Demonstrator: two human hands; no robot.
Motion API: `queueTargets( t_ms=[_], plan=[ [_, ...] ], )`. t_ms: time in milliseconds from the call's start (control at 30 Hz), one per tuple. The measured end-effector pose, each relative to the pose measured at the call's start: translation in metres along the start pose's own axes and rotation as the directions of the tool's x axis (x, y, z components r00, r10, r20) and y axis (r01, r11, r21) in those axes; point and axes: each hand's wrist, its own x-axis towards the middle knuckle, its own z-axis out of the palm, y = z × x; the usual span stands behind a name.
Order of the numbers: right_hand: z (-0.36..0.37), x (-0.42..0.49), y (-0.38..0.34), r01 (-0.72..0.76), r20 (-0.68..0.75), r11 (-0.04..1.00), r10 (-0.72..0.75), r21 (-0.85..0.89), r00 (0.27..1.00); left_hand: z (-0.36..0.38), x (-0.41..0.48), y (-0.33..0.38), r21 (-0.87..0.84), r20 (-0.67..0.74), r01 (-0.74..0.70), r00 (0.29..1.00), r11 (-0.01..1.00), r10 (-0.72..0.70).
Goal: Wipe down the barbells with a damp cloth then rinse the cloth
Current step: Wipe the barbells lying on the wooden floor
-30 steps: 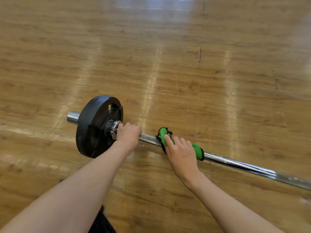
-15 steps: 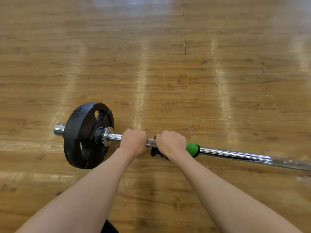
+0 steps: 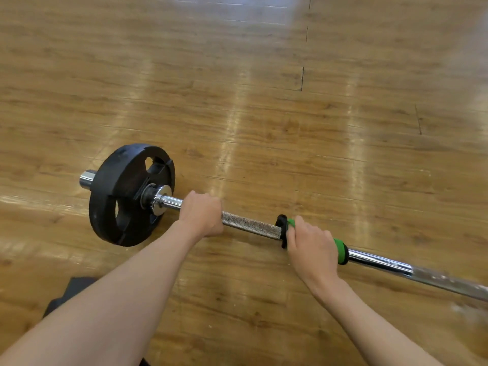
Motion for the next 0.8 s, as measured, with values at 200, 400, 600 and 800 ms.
queueTargets(
  t_ms=[200,400,600,800],
  plan=[
    [-0.009,0.060,-0.068,-0.245,0.457,0.964,0.174,0.101,0.872,-0.006,0.001,0.007,-0.008,0.056,0.086,0.995,0.996,-0.086],
    [0.024,0.021,-0.074,0.184,-0.167,0.983,-0.181,0.005,0.969,-0.005,0.000,0.008,-0.010,0.073,0.116,0.991,0.993,-0.115],
    [0.032,-0.009,-0.022,0.313,-0.235,0.945,-0.328,-0.100,0.915,-0.006,-0.007,0.009,-0.030,0.084,0.115,0.990,0.993,-0.112],
    [0.000,-0.006,0.011,-0.061,0.003,0.998,0.061,0.004,0.998,-0.001,-0.008,0.009,-0.016,0.032,0.114,0.993,0.993,-0.113]
  ],
)
